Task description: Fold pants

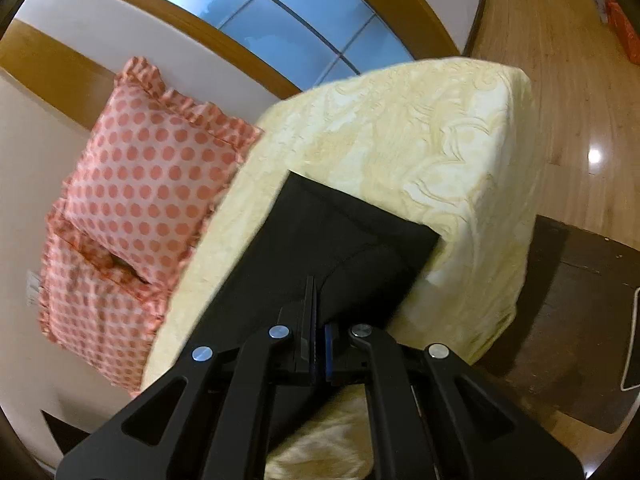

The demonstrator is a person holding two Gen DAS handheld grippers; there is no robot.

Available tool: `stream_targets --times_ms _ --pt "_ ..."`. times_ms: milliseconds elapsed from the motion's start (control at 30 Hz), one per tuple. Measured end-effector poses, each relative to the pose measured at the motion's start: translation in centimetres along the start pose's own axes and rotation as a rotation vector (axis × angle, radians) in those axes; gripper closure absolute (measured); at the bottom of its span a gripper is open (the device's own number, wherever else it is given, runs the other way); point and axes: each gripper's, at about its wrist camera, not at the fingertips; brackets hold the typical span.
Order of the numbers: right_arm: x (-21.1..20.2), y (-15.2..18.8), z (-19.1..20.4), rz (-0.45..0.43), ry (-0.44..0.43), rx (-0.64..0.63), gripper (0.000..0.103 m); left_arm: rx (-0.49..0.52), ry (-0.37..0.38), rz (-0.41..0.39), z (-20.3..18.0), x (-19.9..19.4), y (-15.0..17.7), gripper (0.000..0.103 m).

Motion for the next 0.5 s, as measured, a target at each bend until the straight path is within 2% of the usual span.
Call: stream_targets --times_ms 67,167,200,233,267,300,367,500 --pt "0.1 0.1 -0.3 0.002 0.016 -0.003 0.100 -0.014 0.008 0.010 0.4 0.4 0.6 0.095" --pt "-0.4 0.0 -0.2 -0.002 0.056 -0.037 0.096 0.003 -0.001 -0.018 0.5 -0.1 1.1 0.086" --pt "-1.0 -0.2 0.0 -0.033 0.080 -0.054 0.084 0.007 -0.012 -0.032 0.6 -0.4 1.3 0.077" --pt "-1.7 -0.3 0.0 -0.074 0.108 -0.070 0.066 0.005 -0.020 -0.041 0.7 -0.7 1.4 0.067" --pt "-2.3 -0.5 0.1 -0.113 0.125 -0.085 0.055 -0.002 -0.032 -0.055 0.9 -1.0 1.5 0.063" --pt "-3.0 -0.8 0.1 -0.167 0.156 -0.104 0.037 -0.019 -0.045 -0.076 1.3 -1.4 1.6 0.059" --pt "-3.5 -1.3 -0.2 -0.217 0.170 -0.124 0.036 -0.052 -0.049 -0.108 2.0 -2.2 1.6 0.056" --pt "-2.6 -2.1 -1.1 -0.208 0.134 -0.126 0.036 -0.055 -0.053 -0.191 1.3 -4.1 1.5 0.047"
Point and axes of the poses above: each gripper's, at about its wrist camera, not at the fingertips, and x roughly the way its jaws point, z to its left, y to its underside, and after that the axes turned 8 degrees about -y, right-handed
